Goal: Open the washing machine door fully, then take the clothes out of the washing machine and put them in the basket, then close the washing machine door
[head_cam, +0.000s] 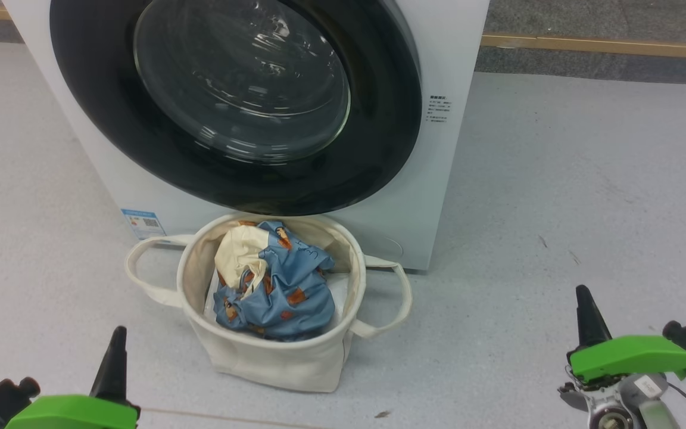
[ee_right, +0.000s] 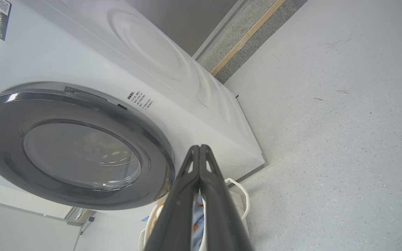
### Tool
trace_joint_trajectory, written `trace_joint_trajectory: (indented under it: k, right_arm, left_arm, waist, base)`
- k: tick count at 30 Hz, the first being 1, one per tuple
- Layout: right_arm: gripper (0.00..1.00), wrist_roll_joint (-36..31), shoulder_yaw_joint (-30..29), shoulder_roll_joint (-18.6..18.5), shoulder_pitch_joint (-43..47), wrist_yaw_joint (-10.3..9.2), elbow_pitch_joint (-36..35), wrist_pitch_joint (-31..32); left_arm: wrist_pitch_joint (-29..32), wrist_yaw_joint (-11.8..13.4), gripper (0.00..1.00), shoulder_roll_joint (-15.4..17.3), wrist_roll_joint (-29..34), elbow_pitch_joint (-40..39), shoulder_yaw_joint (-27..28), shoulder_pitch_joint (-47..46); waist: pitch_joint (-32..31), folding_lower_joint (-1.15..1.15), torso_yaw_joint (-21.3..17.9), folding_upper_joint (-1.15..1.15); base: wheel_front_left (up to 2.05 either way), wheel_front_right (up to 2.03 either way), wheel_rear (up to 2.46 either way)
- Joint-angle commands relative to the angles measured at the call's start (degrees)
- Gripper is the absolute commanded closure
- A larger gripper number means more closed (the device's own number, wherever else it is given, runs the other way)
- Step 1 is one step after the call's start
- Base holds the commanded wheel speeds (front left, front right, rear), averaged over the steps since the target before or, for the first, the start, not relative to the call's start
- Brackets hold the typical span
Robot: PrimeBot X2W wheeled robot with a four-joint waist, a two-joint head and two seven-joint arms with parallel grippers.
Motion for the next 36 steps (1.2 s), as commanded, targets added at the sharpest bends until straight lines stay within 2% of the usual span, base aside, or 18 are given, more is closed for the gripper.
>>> trace_joint_trajectory:
  k: [1,36]
  right_arm:
    - [1.00,1.34,0.35,-0.04,-0.70,-0.01,-2.40,0.44]
    - [1.00,24.80,-2.35,0.03,1.94,-0.01,-6.05,6.53]
  left_arm:
    - [0.22,-0.21,1.00,0.47,-0.89,-2.26,1.80,-1.53]
    - [6.20,-0.33,1.00,-5.49,-17.45,-4.61,6.40,-0.73]
  waist:
    - [0.00,0.00,0.06,0.00]
    - [-0.12,0.00,2.42,0.00]
  base:
    - [0.00,0.00,0.00]
    - [0.00,0.00,0.00]
